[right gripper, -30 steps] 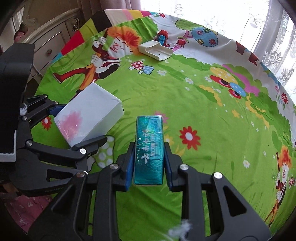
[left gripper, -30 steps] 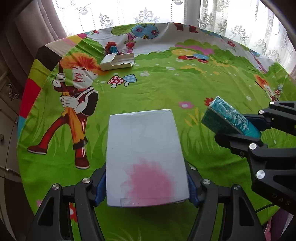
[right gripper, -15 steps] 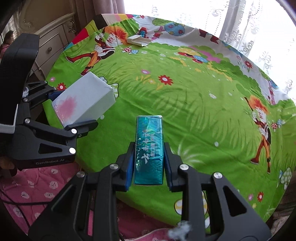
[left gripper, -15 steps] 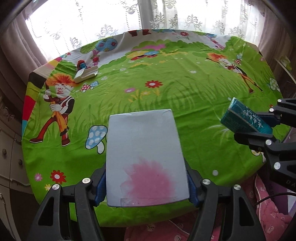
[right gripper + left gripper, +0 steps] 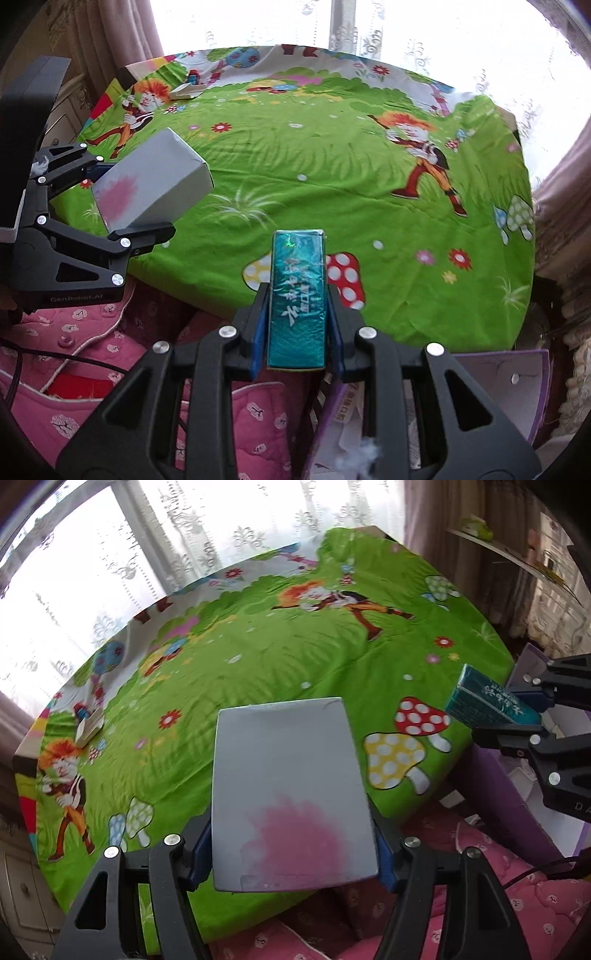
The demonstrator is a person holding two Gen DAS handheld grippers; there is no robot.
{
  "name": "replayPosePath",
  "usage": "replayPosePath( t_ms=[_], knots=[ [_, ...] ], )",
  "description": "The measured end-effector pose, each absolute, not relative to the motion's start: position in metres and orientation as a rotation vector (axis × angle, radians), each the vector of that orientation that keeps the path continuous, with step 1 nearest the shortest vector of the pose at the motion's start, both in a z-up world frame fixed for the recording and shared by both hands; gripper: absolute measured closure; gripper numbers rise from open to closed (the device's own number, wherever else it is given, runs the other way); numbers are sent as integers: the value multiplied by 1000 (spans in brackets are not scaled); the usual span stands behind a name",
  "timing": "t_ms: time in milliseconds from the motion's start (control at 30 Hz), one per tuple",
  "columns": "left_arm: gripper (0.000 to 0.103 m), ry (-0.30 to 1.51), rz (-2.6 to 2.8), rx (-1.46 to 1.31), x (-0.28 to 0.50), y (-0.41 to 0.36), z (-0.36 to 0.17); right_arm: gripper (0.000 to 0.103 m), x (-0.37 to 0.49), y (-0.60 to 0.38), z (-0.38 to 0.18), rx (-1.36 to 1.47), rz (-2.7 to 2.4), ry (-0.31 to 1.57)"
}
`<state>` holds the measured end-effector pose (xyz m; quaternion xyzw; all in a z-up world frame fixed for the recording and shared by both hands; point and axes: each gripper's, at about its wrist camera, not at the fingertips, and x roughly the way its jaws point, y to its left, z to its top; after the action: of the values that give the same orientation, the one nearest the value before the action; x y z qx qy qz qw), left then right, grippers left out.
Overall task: Organize rigid objects
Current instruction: 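Lift both held boxes and carry them over the storage box, then open both tools to drop the boxes into the storage box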
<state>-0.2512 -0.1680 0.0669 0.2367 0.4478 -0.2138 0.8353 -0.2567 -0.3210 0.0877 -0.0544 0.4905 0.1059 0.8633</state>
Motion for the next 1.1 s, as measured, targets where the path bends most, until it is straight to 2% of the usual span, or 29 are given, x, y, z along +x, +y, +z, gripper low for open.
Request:
replayPosePath(
  t_ms=[600,867,933,967,1000,1100],
  knots=[
    [34,971,-920,693,-312,-343,52,71,-352,-481,71,112,-192,1083],
    [32,996,-1169,572,-323,-376,52,70,-365,-517,67,134,-328,1138],
    [24,1035,-1208,535,-319,-378,51,57,-364,-525,66,137,-380,1159],
    [23,1043,-1205,516,-315,-376,51,46,-363,-528,67,141,-396,1157],
    [23,1047,-1195,493,-310,-372,52,41,-362,-529,69,144,-400,1152],
    [23,1077,-1141,421,-286,-353,52,40,-349,-523,75,117,-378,1145]
  ],
)
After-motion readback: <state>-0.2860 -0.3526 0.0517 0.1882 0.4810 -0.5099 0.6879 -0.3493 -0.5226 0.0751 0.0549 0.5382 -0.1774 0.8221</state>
